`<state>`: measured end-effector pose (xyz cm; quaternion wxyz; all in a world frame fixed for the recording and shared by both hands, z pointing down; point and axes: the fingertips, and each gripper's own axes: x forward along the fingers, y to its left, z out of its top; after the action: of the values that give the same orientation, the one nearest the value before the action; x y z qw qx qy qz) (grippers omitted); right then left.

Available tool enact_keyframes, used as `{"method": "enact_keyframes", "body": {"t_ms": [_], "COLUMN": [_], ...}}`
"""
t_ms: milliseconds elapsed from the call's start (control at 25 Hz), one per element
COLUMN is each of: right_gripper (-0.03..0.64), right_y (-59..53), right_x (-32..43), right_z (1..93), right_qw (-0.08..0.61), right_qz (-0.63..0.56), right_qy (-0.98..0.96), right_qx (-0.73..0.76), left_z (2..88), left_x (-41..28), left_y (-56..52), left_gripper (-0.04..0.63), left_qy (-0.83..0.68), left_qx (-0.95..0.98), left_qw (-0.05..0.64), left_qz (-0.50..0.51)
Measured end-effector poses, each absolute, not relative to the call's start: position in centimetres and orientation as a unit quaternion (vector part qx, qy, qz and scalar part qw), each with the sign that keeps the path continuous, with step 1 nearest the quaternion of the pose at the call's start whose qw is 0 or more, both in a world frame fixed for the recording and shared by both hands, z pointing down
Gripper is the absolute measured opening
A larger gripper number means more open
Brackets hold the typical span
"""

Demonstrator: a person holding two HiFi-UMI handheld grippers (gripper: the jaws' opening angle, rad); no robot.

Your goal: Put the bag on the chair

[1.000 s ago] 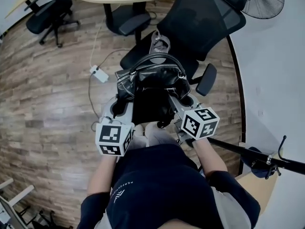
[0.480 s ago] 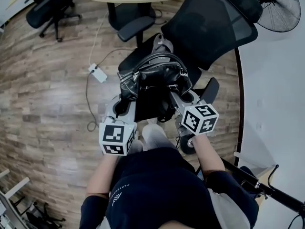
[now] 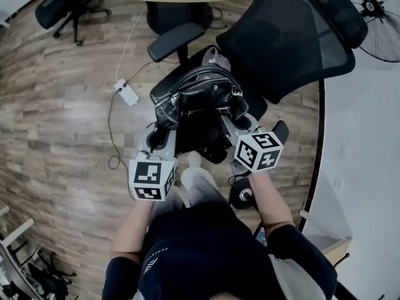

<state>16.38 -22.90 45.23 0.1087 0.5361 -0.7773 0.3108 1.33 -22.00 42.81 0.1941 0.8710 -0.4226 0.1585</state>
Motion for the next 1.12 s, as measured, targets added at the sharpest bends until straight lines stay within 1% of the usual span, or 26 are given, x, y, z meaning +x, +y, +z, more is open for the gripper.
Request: {"method": "enact_keyframes", "body": {"t_ms": [560, 840, 1120], "right_gripper": [0.106, 0.110, 0.117], "right_y": [-30.5, -33.5, -35.9], "right_x": [19.0, 19.0, 19.5], "right_z": [50.7, 54.0, 56.7], "right_qw": [0.127, 0.141, 0.152], "right_qz": [0.326, 0.338, 0.344], "right_qy": [-0.789, -0.792, -0.788], "right_qx": [0.505, 0.488, 0.487], "left_z": [48.0, 50.9, 54.2], "left_x": [4.0, 4.1, 4.3], "left_y": [-28.1, -30.3, -32.3], "left_gripper": [0.066, 0.067, 0.084], "left_qy": [-0.453, -0.465, -0.448], "left_qx": [0.846, 0.832, 0.833], "left_qw": [0.206, 0.220, 0.218], "left_qz": [0.190, 0.210, 0.240]}}
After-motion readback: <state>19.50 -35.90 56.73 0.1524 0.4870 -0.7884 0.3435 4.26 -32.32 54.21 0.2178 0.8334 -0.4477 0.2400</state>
